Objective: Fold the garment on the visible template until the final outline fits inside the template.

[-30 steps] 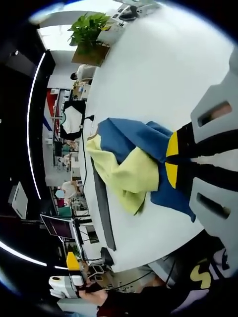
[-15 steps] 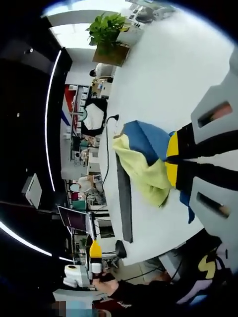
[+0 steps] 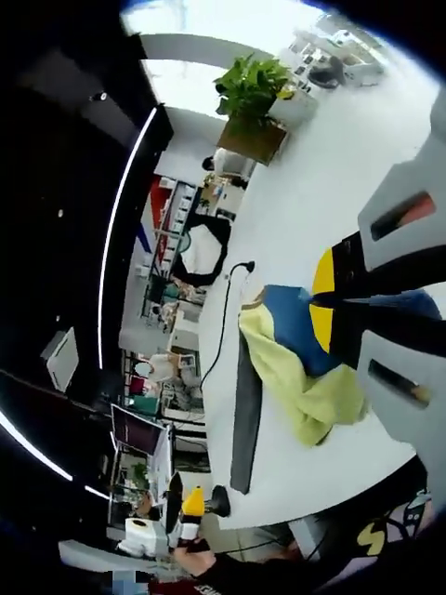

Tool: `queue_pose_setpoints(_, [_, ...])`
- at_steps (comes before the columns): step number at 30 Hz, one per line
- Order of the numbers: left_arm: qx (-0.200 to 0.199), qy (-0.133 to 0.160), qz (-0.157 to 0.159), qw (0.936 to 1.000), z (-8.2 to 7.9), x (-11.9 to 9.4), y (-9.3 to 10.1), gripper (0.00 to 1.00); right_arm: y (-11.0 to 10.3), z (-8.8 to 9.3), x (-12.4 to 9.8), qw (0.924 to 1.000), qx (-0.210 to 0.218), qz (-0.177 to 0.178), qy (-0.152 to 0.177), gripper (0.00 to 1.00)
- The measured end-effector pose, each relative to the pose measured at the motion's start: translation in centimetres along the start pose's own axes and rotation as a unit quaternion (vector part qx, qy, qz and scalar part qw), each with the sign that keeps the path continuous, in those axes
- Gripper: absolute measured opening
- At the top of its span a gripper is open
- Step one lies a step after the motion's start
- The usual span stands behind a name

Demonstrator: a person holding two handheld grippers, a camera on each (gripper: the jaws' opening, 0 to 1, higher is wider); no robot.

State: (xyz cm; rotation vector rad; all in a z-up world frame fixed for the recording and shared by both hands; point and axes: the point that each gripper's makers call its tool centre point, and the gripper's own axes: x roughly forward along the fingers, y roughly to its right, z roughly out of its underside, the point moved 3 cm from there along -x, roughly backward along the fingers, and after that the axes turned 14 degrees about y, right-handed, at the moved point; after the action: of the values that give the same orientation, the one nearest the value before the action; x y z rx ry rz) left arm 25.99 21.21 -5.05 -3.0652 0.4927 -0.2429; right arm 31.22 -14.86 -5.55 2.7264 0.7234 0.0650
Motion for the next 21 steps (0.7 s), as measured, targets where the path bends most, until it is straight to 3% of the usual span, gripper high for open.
queue_pose_setpoints(6, [0.0, 0.002, -0.003, 1.0, 0.0, -0.1, 0.0, 0.87, 2.1, 0.1, 0.2, 0.9999, -0.013, 0.003, -0.007, 0.0])
queue_pose_setpoints(16, [0.0, -0.005, -0.006, 1.0, 0.3, 0.0, -0.3, 0.86, 5.2, 1.5, 1.1, 0.9978, 0.051, -0.022, -0.037, 0.0])
queue_pose_setpoints(21, [0.0, -0.01, -0.007, 0.9999, 0.5, 0.0, -0.3, 0.86, 7.4, 2.2, 1.8, 0.9959, 0.077, -0.017, -0.044, 0.0])
